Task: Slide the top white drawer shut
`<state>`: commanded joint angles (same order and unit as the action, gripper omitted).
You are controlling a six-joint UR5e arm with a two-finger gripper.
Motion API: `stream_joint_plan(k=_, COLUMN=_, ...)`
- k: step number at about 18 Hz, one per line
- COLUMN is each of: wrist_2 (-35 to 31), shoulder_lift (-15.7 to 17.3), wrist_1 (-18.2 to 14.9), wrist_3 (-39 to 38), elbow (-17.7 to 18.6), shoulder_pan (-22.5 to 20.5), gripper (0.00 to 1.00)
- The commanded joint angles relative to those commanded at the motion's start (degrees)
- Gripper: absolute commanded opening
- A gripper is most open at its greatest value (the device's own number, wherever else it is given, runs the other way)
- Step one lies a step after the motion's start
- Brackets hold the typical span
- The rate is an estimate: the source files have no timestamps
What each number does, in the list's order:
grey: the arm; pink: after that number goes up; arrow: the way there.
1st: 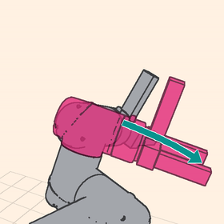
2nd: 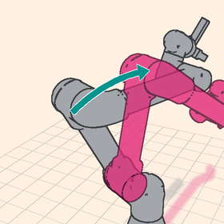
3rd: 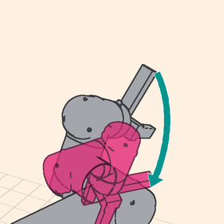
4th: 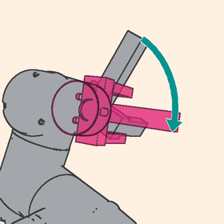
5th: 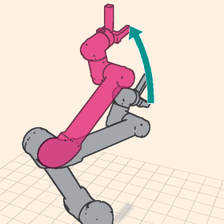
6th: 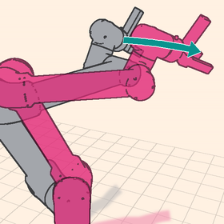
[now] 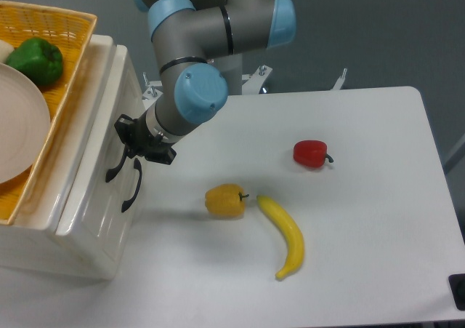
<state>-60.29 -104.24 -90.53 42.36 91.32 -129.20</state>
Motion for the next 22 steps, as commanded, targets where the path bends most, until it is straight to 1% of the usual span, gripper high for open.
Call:
stream_joint_plan(k=5, wrist_2=0.1, shoulder_lift=-0.1, wrist_1=0.3, wrist_3=-1.1, elbow=-0.1, shoulder_pan=0.8, gripper=0.07)
stream_joint_plan(k=6, wrist_2=0.0, shoulder_lift=-0.1, wrist_1=0.3, wrist_3=-1.0, elbow=-0.2, shoulder_pan=0.8, gripper=0.1)
stream_joint_plan(k=8, wrist_2=-0.2, shoulder_lift=-0.1, wrist_1=0.4, wrist_3=-0.7, elbow=-0.2, shoulder_pan=0.3, gripper=0.29)
stream_joint_plan(k=9, wrist_2=-0.3, shoulder_lift=-0.1, wrist_1=0.4, wrist_3=-0.6, elbow=-0.3, shoulder_pan=-0.1, gripper=0.37)
stream_joint_plan(k=11, wrist_2=-0.9, shoulder_lift=-0.1, wrist_1=0.6, wrist_3=-0.4, elbow=-0.4, shoulder_pan=-2.1, gripper=0.64)
stream_joint_plan(k=13, wrist_2=-2.2, shoulder_lift=0.0, wrist_1=0.6, wrist_3=0.0, elbow=-0.5, shoulder_pan=-4.7, gripper=0.95)
stream_joint_plan(k=14, wrist_2=-4.4, shoulder_lift=0.0, wrist_1=0.4, wrist_3=0.0, elbow=-0.7, shoulder_pan=-6.0, gripper=1.0)
stream_joint_plan(k=18, wrist_2=-13.0, shoulder_lift=0.1, wrist_1=1.1, wrist_3=0.1, elbow=-1.1, shoulder_pan=-12.8, gripper=1.0)
stream_joint_plan(k=19, wrist_2=-14.0, shoulder_lift=0.1, wrist_1=2.0, wrist_3=0.1, elbow=-1.7, shoulder_pan=-14.6, gripper=1.0)
stream_joint_plan(k=22, wrist_2=-14.4, shoulder_lift=-0.1, wrist_1=6.7, wrist_3=0.2, elbow=-3.5, shoulder_pan=-19.1, gripper=1.0)
